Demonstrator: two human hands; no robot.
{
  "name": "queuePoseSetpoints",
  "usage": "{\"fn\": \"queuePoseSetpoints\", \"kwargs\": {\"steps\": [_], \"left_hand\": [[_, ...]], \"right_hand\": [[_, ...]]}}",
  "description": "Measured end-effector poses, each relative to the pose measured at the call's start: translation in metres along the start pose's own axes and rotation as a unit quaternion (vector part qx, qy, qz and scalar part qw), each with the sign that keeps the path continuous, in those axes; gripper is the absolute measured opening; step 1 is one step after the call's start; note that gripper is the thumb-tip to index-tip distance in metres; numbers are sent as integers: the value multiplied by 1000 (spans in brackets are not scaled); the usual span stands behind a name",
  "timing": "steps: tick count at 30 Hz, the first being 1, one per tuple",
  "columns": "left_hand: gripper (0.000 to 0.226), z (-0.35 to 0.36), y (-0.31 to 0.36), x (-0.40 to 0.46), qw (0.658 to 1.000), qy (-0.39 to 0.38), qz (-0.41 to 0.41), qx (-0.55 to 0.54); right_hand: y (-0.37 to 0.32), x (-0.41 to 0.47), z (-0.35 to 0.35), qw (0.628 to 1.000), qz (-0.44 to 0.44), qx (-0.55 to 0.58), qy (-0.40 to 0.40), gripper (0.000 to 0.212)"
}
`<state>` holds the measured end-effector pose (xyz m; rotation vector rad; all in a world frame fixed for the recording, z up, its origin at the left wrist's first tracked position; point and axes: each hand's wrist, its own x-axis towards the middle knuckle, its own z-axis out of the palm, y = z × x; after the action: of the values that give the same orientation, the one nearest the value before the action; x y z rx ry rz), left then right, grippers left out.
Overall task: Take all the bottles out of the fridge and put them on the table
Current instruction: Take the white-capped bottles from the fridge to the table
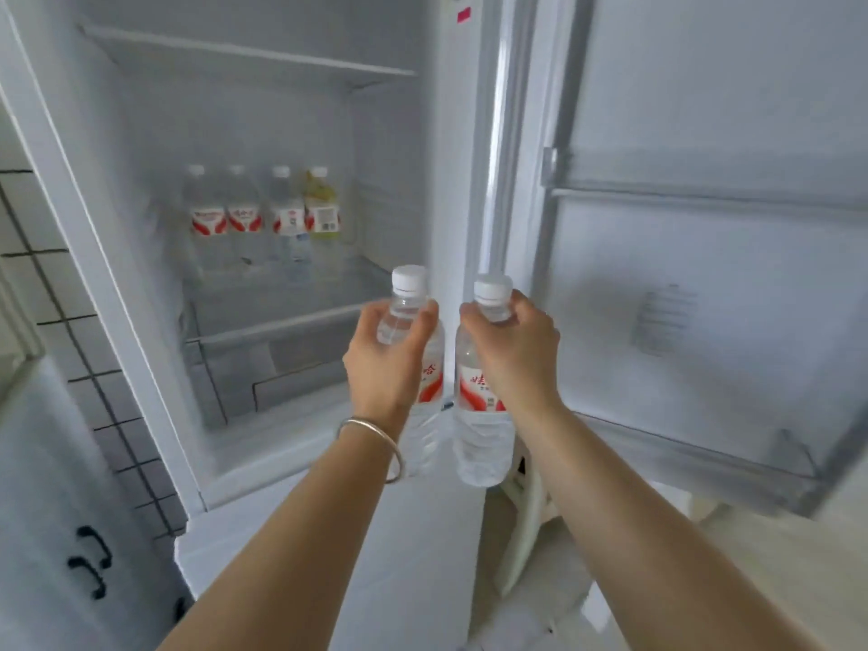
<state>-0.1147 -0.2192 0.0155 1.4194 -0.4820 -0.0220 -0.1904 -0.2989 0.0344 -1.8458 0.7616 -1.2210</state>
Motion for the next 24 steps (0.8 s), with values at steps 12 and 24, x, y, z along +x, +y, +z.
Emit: {"fn": "queuePoseSetpoints", "kwargs": {"steps": [12, 24], "left_hand": [[39, 177, 20, -231, 981, -187, -36, -36], [41, 380, 43, -432, 950, -301, -76, -37]], "right_hand": [[83, -75, -281, 984, 81, -68, 141, 12], [187, -97, -554, 952, 131, -189, 202, 25]]}}
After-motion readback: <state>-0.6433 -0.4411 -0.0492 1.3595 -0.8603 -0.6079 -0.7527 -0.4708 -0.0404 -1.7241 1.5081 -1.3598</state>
